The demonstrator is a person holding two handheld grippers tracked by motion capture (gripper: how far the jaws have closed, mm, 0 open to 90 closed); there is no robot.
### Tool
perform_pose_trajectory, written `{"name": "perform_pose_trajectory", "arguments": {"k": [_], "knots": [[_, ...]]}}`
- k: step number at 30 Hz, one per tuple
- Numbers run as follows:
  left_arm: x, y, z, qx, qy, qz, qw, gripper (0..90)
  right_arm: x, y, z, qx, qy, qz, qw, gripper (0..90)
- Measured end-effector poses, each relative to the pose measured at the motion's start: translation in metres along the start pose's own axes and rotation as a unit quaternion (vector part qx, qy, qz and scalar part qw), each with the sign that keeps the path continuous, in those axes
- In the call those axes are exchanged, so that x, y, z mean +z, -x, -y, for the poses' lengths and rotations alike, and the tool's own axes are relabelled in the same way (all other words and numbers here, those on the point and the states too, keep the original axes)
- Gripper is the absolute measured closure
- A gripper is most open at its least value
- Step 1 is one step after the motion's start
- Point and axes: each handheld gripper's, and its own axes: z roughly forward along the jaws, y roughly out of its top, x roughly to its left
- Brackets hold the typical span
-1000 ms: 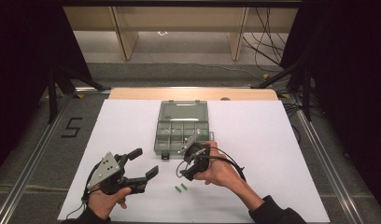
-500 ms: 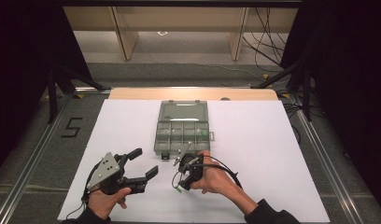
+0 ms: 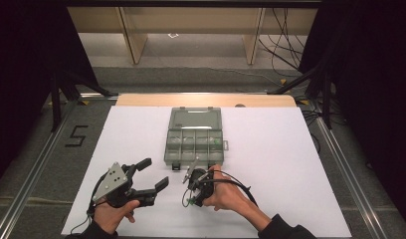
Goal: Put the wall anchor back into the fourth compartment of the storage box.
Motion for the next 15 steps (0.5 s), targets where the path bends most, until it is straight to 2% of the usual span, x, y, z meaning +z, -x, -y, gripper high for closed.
{"name": "perform_pose_trajectory", "arguments": {"k": [3,9,10,15], "knots": [[0.0003,-0.0005,-0.0001,0.004,-0.001,0.003,1.0000,17.1,0.0016,-0.0012,0.0004,-0.006,-0.003,0.002,1.0000,60.6],[0.0002,-0.0001,-0.0001,0.002,0.000,0.002,1.0000,17.1,0.0020,-0.0021,0.0005,-0.015,-0.005,0.001,0.9999,67.2],[0.0002,-0.0001,-0.0001,0.002,0.000,0.001,1.0000,17.1,0.0019,-0.0017,0.0005,-0.023,-0.005,0.000,0.9997,68.7],[0.0002,0.0000,0.0000,0.002,-0.001,0.001,1.0000,17.1,0.0020,-0.0024,0.0003,-0.026,-0.006,-0.008,0.9996,76.4]]}}
